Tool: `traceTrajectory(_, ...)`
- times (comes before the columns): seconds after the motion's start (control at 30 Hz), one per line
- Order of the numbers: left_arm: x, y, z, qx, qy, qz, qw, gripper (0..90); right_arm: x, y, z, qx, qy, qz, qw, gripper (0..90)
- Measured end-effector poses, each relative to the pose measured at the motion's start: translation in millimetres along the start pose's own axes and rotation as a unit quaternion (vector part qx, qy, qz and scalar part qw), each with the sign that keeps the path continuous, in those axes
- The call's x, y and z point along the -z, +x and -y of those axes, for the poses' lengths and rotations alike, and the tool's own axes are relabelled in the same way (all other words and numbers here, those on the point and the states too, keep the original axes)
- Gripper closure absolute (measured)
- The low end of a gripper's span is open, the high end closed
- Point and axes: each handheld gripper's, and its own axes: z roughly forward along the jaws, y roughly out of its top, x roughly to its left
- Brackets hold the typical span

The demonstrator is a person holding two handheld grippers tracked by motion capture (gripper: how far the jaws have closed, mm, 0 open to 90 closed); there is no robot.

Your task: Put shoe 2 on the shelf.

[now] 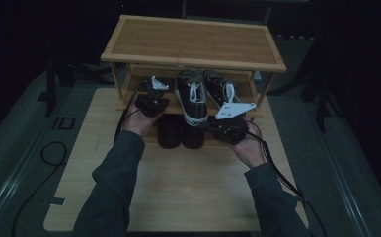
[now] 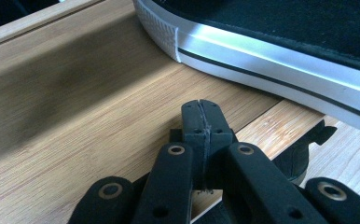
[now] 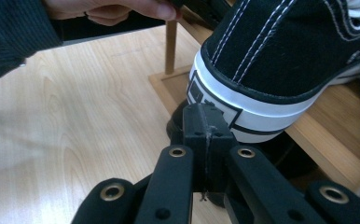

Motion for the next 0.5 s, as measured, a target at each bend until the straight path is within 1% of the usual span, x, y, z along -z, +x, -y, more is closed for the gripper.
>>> traceTrajectory(0.1,-0.3,-0.6,0.2,0.003,-0.003,0.000,1.0000,90.0,-3.9,0.9,-2.9,0.005,-0.001,-0.002,1.0000,90.0)
traceTrajectory(0.17,-0.2,-0.8,0.3,0.002,-0.003,-0.001,1.0000,90.0,-7.4,1.8,-5.7,0.007,-0.005,0.008,0.9999,90.0)
traceTrajectory(0.2,0.4,-0.1,0.2,-0.003,0.002,-0.002,1.0000,90.0,-10.6,1.3,-7.2,0.002,-0.003,0.016,0.9999,90.0)
traceTrajectory(0.23,0.4,-0.1,0.1,-0.003,0.002,-0.002,1.0000,90.0,-12.5,0.6,-7.9,0.001,-0.004,0.014,0.9999,90.0)
traceTrajectory(0.27,-0.3,-0.8,0.3,0.002,-0.003,-0.001,1.0000,90.0,-14.8,0.1,-9.2,-0.001,-0.006,0.005,1.0000,90.0)
traceTrajectory(0.4,-0.2,-0.6,0.6,0.004,-0.004,0.000,1.0000,90.0,-23.3,4.2,-17.5,0.013,-0.004,0.005,0.9999,90.0)
traceTrajectory(0.5,-0.3,-0.6,0.7,0.007,-0.005,0.000,1.0000,90.0,-30.1,6.1,-21.9,0.019,0.003,-0.001,0.9998,90.0)
